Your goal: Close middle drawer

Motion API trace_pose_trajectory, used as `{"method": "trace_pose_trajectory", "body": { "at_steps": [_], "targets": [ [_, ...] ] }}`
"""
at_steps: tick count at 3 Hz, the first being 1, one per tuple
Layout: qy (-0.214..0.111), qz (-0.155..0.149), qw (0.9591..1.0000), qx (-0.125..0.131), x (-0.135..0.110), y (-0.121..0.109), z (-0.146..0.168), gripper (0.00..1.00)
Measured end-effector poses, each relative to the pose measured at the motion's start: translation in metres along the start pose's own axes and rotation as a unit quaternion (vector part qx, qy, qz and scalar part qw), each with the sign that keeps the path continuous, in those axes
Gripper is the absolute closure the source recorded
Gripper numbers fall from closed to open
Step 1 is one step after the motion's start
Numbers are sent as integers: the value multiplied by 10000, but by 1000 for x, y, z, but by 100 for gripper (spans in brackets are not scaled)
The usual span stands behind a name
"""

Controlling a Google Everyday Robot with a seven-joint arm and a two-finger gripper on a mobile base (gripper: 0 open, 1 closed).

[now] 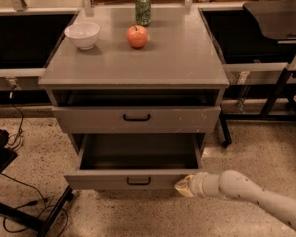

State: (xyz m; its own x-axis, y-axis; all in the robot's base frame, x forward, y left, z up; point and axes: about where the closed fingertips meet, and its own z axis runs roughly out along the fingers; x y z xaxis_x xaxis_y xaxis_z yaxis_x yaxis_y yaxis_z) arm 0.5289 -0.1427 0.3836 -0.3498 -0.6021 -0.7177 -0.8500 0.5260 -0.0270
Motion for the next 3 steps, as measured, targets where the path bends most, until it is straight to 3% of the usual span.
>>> {"method": "trace_pose_trajectory", "body": {
  "at_steps": [1,2,3],
  "targets": [
    [-9,-41,10000,22,-5,-6,-1,100],
    [-78,-205,9995,223,-36,-51,-4,100],
    [-96,-237,9993,275,-42,-59,-6,100]
  ]
}}
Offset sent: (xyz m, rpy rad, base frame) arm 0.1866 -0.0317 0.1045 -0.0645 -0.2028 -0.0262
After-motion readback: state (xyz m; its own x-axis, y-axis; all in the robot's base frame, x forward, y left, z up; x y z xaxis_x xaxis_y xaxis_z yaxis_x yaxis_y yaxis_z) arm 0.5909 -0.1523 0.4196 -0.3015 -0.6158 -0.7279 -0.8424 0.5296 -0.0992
